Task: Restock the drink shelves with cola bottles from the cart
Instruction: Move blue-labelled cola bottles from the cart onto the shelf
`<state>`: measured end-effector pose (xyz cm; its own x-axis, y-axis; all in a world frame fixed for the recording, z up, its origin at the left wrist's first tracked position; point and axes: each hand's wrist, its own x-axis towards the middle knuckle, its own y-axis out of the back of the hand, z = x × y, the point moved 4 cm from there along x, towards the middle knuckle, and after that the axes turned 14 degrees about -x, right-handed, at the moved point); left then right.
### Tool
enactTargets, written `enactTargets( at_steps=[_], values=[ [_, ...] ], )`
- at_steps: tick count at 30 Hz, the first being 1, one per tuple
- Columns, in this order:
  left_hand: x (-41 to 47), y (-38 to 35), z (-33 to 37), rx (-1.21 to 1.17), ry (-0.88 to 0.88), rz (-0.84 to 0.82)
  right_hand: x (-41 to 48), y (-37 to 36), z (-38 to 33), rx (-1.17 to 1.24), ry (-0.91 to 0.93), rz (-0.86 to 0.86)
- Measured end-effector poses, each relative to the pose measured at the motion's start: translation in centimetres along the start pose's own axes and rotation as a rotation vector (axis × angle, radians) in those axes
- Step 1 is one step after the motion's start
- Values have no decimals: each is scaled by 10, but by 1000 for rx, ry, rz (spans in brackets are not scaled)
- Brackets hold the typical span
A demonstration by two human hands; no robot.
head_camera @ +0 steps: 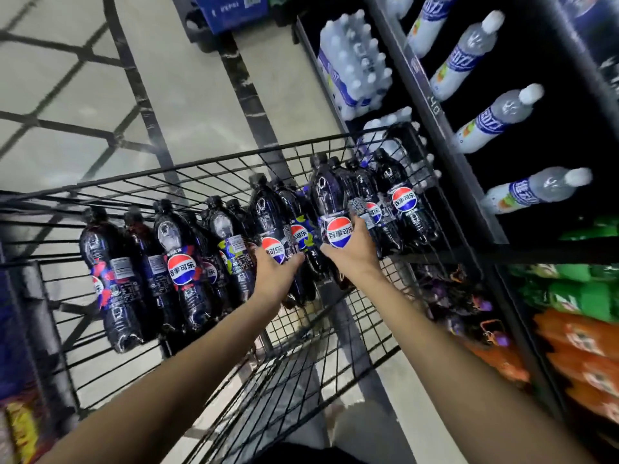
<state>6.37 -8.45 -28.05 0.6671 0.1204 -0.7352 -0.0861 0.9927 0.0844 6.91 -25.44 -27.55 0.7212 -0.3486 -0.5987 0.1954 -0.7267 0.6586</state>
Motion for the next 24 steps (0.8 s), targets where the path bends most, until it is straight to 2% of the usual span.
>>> enactTargets(
  at_steps=[6, 13, 18, 22, 24],
  values=[
    [-42, -23, 47, 230, -289, -156, -40, 40, 10, 182, 54, 81],
    [-124, -80, 67, 351, -466, -318, -124, 113, 52, 444, 105, 285],
    [-202, -121, 42, 335, -459, -501, -213, 147, 116, 610, 72, 443],
    [-275, -146, 5, 409, -566, -604, -295, 157, 171, 715, 36, 564],
    [-314, -156, -17, 398, -543, -709, -336, 158, 198, 752, 5, 613]
  ],
)
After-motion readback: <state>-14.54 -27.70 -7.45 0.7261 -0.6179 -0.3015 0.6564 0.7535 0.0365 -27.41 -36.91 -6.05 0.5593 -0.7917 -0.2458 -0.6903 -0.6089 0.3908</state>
